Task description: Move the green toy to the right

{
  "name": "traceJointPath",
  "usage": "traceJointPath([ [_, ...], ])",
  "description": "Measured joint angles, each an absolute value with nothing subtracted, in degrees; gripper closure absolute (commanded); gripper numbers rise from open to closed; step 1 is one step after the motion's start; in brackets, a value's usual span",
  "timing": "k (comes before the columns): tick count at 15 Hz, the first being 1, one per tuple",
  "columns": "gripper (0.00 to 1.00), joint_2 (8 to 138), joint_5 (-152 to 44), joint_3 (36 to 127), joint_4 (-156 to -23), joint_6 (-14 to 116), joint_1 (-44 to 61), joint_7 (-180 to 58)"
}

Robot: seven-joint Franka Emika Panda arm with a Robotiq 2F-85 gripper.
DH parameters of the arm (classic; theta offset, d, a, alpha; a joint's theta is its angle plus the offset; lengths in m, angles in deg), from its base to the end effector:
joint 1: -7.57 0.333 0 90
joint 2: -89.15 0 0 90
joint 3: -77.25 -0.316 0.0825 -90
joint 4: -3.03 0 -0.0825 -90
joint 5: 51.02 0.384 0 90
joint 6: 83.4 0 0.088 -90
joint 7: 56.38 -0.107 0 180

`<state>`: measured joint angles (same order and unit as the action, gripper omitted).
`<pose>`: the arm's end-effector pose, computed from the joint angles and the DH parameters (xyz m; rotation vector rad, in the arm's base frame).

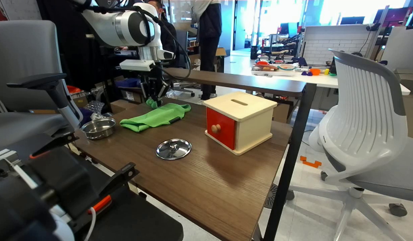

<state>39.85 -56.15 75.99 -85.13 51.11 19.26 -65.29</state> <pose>0.6793 0.1527 0.1381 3.0804 0.1970 -0.0640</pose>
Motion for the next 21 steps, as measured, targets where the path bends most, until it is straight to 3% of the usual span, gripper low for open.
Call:
traceJointPath([
  [10, 0.98, 60.29, -55.21, 79.76, -112.56, 59.62, 10.48, -64.45],
  [16, 0.98, 65.36, -49.35, 83.72, -116.86, 59.34, 0.17, -62.47],
  [21, 0.98, 65.12, -51.06, 88.9, -118.25, 59.4, -1.94, -63.75],
])
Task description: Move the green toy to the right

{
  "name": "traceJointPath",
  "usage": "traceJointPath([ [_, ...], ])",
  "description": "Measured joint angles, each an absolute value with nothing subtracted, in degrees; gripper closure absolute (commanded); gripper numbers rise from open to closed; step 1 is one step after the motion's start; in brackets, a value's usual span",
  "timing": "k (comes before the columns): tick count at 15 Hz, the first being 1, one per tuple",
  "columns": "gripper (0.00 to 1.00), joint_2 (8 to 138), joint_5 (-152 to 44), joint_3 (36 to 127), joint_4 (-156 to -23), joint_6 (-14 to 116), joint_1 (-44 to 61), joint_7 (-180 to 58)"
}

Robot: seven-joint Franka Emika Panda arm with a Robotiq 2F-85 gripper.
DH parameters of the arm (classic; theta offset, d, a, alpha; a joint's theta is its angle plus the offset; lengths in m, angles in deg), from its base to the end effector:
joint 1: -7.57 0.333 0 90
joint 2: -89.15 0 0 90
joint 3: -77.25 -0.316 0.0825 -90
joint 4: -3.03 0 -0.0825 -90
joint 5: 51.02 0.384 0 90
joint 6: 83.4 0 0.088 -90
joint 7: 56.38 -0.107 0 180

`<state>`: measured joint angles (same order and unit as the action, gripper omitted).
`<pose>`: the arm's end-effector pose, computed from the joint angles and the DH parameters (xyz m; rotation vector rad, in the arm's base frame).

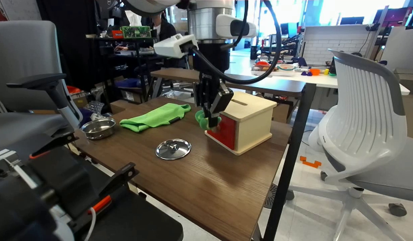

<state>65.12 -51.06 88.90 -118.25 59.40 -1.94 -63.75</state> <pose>0.5359 -0.2074 0.2133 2.9742 -0.7305 -0.0691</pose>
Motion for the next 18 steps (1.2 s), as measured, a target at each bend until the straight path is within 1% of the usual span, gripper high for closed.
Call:
traceJointPath([
  [5, 0.98, 64.22, -56.34, 92.59, -121.2, 59.44, -1.71, -68.62],
  [10, 0.98, 61.09, -56.35, 93.15, -120.75, 59.46, -1.55, -70.75],
  [11, 0.72, 60.19, -56.35, 93.15, -120.38, 59.46, -1.44, -71.27],
  [12, 0.67, 59.26, -56.35, 93.16, -120.03, 59.46, -1.31, -71.84],
  [15, 0.47, 57.27, -56.35, 93.31, -119.09, 59.46, -1.11, -73.3],
  [18, 0.24, 57.5, -56.35, 93.87, -118.99, 59.43, -1.01, -73.46],
])
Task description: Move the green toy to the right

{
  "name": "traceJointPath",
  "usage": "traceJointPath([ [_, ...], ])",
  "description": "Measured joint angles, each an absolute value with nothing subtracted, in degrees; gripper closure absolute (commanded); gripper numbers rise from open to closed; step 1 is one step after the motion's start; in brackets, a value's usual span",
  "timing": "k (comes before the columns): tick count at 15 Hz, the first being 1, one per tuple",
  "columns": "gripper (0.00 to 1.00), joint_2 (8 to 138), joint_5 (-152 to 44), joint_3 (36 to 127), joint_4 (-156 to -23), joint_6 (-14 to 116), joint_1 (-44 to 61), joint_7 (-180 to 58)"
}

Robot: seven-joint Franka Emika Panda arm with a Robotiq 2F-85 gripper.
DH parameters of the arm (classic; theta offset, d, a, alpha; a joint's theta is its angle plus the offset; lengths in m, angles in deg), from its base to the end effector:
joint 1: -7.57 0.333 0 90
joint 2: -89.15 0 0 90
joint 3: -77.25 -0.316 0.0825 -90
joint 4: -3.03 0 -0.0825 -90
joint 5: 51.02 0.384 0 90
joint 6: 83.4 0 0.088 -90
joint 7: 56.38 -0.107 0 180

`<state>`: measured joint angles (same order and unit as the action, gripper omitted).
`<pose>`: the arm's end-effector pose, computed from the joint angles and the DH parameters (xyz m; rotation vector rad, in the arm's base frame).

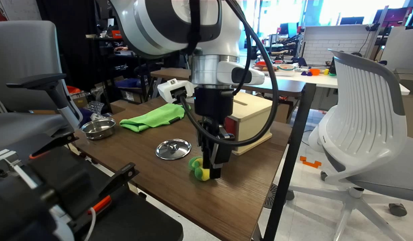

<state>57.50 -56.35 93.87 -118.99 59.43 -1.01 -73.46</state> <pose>0.4961 -0.2398 0.1420 2.7934 -0.9110 -0.2744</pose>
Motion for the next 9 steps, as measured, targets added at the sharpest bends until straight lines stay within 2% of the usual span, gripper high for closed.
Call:
traceJointPath([
  [3, 0.03, 59.76, -56.4, 94.23, -120.7, 59.45, -1.01, -72.28],
  [4, 0.0, 61.37, -56.47, 94.26, -122.12, 59.56, -1.01, -71.36],
  [9, 0.0, 73.9, -56.81, 94.13, -132.67, 60.28, -1.14, -63.81],
])
